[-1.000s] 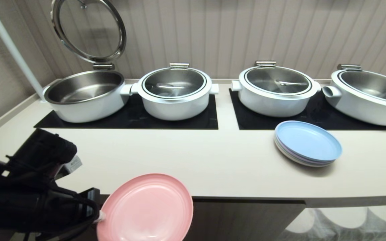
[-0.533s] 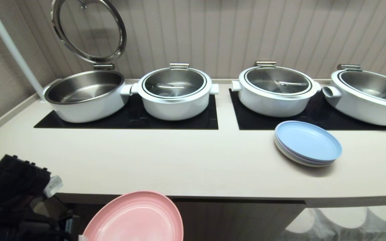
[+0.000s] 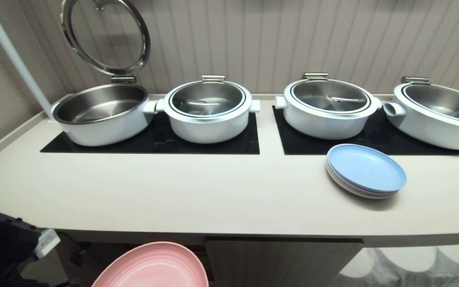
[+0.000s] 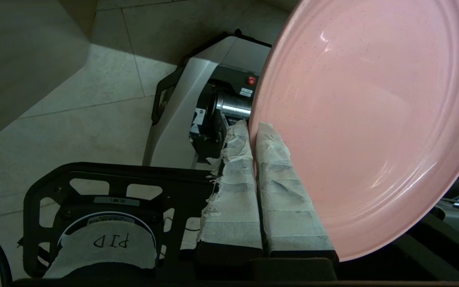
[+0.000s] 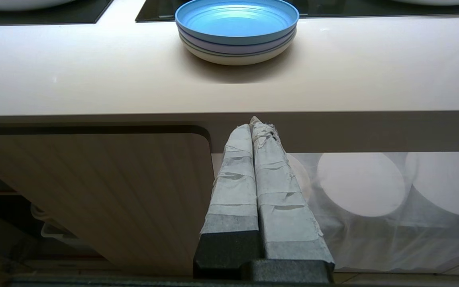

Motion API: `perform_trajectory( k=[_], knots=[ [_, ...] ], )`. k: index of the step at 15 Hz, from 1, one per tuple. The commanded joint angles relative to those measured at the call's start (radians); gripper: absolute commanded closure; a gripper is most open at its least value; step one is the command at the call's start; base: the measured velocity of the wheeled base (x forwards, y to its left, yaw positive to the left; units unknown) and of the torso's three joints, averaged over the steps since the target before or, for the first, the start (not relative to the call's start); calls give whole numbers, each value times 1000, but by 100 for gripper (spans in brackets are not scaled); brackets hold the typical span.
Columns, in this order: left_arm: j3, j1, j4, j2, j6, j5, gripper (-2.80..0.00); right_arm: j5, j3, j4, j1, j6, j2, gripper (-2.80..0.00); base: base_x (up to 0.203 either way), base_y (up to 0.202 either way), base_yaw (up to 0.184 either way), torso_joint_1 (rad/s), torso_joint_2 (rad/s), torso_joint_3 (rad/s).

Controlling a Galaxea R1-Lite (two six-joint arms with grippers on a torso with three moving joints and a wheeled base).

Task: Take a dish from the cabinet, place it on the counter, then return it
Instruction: Put it back into the cabinet

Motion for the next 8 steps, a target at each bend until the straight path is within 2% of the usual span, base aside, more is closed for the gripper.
perform_trajectory(
  k=[1,8],
  knots=[
    [25,0,5,-45,-5,0,0,0,0,0,0,0,0,0,0,0,0,0,0,0],
    [120,-1,57,-191,-3,5,0,0,0,0,-1,0,0,0,0,0,0,0,0,0]
  ],
)
